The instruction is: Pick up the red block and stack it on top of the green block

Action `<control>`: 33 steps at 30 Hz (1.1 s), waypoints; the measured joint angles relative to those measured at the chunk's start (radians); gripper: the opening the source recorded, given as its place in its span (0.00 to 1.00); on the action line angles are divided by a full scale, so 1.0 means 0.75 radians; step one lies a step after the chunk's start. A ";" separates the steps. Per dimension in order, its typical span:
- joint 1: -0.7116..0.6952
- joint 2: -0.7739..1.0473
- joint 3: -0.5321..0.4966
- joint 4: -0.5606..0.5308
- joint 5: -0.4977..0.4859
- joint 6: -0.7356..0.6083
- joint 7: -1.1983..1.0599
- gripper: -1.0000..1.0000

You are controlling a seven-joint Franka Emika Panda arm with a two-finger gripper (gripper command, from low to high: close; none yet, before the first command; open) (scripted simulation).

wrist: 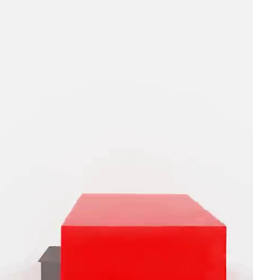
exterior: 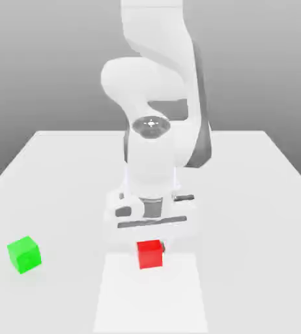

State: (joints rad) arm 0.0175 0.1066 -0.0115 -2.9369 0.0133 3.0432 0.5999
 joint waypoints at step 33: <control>-0.649 -0.025 -0.307 0.377 0.062 -0.404 0.517 1.00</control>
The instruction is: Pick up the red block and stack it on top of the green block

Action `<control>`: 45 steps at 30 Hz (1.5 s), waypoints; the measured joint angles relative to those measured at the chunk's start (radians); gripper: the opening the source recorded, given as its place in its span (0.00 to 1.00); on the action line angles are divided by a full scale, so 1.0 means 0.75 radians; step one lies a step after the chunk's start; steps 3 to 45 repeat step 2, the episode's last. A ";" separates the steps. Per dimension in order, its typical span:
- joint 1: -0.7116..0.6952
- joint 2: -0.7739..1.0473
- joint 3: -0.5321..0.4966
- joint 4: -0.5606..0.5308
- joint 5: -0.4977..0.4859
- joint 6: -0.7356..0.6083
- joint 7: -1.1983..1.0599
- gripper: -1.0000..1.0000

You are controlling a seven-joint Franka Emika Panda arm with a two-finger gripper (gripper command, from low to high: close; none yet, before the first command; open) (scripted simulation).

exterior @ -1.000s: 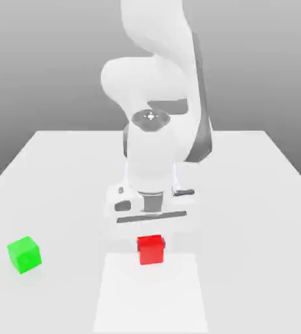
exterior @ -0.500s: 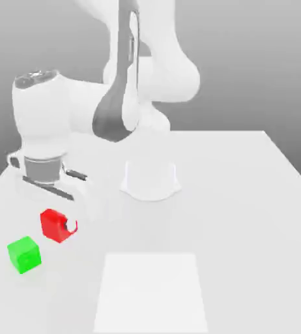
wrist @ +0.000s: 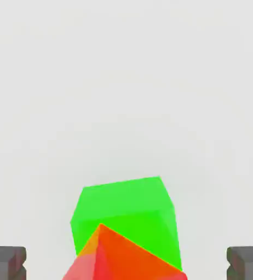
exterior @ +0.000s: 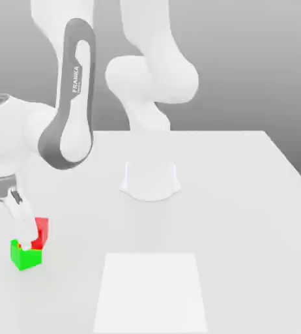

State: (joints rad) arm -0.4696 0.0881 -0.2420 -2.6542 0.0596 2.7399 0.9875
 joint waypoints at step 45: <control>-0.009 -0.092 -0.006 -0.005 -0.060 -0.085 0.044 1.00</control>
